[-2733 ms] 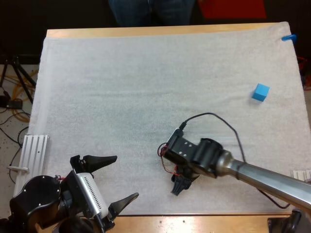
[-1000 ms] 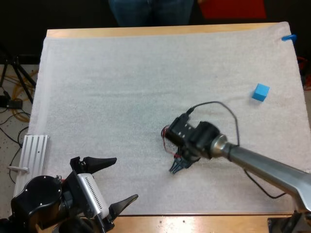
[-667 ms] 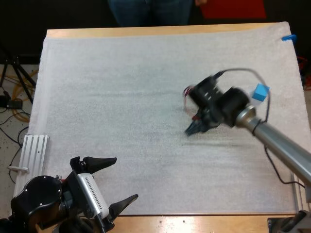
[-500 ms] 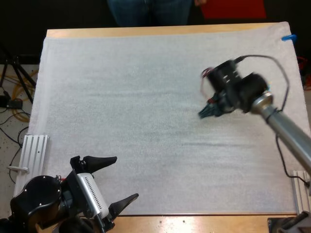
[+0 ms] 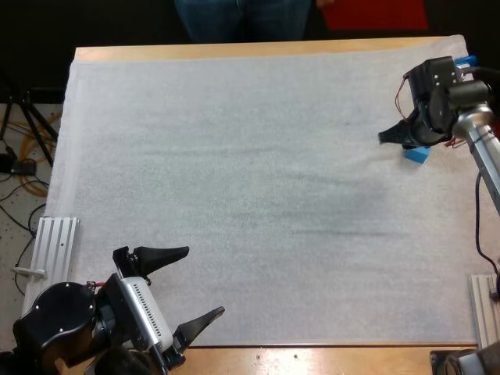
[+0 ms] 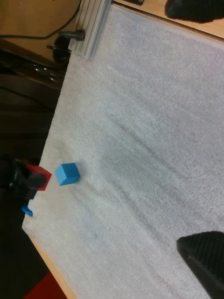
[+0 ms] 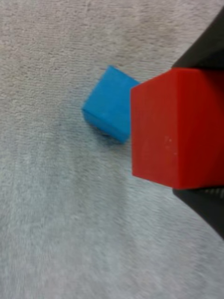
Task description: Stack red cube on blue cube
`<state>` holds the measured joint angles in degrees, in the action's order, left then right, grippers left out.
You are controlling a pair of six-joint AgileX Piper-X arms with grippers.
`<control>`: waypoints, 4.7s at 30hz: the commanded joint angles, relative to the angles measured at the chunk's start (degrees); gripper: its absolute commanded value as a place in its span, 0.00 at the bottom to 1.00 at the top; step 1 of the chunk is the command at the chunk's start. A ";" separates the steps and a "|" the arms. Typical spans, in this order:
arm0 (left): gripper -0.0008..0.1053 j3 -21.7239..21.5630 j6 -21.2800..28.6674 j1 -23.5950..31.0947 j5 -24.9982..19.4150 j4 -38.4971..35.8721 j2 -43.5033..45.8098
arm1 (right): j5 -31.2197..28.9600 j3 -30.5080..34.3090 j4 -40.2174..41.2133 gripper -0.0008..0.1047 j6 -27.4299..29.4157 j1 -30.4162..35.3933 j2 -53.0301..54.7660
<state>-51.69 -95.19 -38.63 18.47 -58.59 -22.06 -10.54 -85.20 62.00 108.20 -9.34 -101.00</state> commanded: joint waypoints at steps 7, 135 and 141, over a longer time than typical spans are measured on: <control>0.83 -0.28 0.37 -0.21 0.24 0.71 -0.13 | -1.19 -5.22 1.27 0.24 -0.78 2.67 -6.07; 0.83 14.12 3.58 40.54 1.58 -4.24 30.87 | 7.57 52.76 -5.91 0.60 -3.37 5.12 103.55; 0.83 18.38 0.74 40.54 -0.94 -0.16 30.76 | 9.57 55.75 -6.54 0.60 -3.37 5.12 103.55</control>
<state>-33.26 -93.53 1.96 18.25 -59.69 0.79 -1.53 -29.49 55.96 104.12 -4.11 0.44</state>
